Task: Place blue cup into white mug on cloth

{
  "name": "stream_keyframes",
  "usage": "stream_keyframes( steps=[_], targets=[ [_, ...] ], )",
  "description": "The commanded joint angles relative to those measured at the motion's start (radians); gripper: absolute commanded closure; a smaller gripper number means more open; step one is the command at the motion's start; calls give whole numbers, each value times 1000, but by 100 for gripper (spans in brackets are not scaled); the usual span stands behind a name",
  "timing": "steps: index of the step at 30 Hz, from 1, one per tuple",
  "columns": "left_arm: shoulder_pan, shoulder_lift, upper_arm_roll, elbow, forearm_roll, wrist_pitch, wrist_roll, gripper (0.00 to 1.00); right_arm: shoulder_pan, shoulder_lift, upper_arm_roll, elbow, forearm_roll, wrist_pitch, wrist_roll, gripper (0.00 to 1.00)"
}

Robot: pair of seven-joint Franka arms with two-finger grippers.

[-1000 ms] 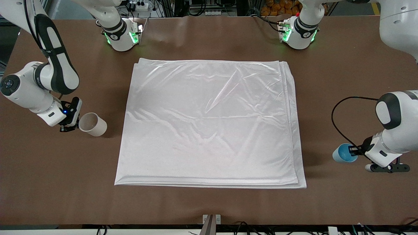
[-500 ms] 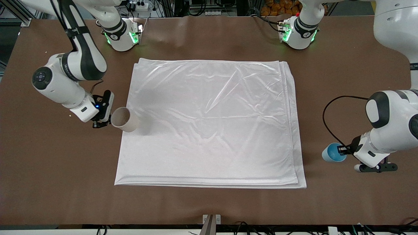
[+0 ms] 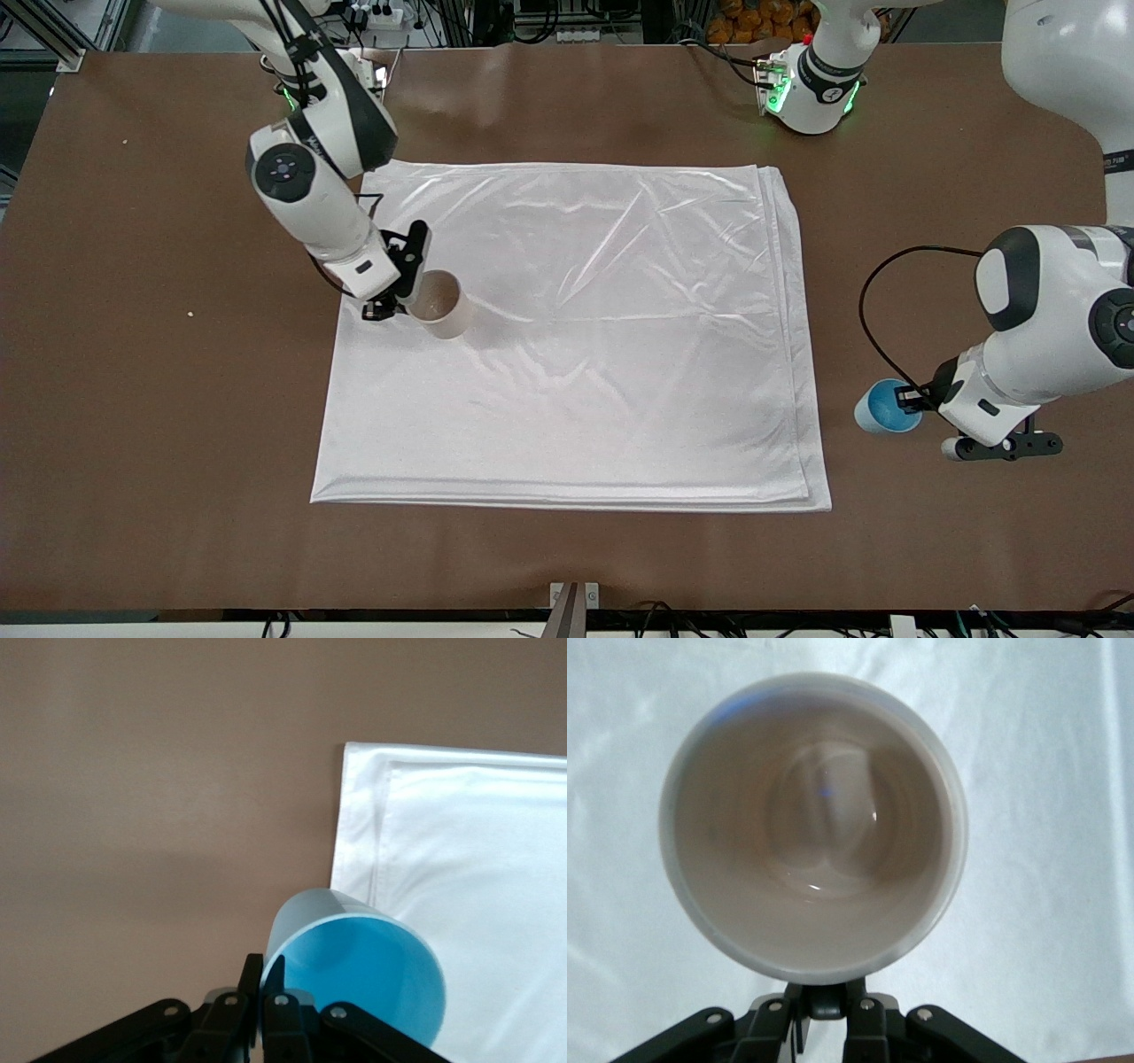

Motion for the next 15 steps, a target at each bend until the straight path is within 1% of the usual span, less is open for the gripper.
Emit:
stream_keyframes(
  steps=[1, 7, 12, 15],
  targets=[
    [-36, -36, 2, -14, -21, -33, -56, 100, 4, 85, 87, 57, -133, -9, 219, 100],
    [-88, -36, 2, -12, -21, -40, -146, 100, 35, 197, 126, 125, -277, -14, 382, 100],
    [-126, -36, 2, -12, -21, -40, -208, 100, 68, 276, 144, 183, -368, -17, 485, 100],
    [-140, -36, 1, -12, -21, -40, -234, 100, 94, 312, 144, 211, -400, -18, 532, 100]
  ],
)
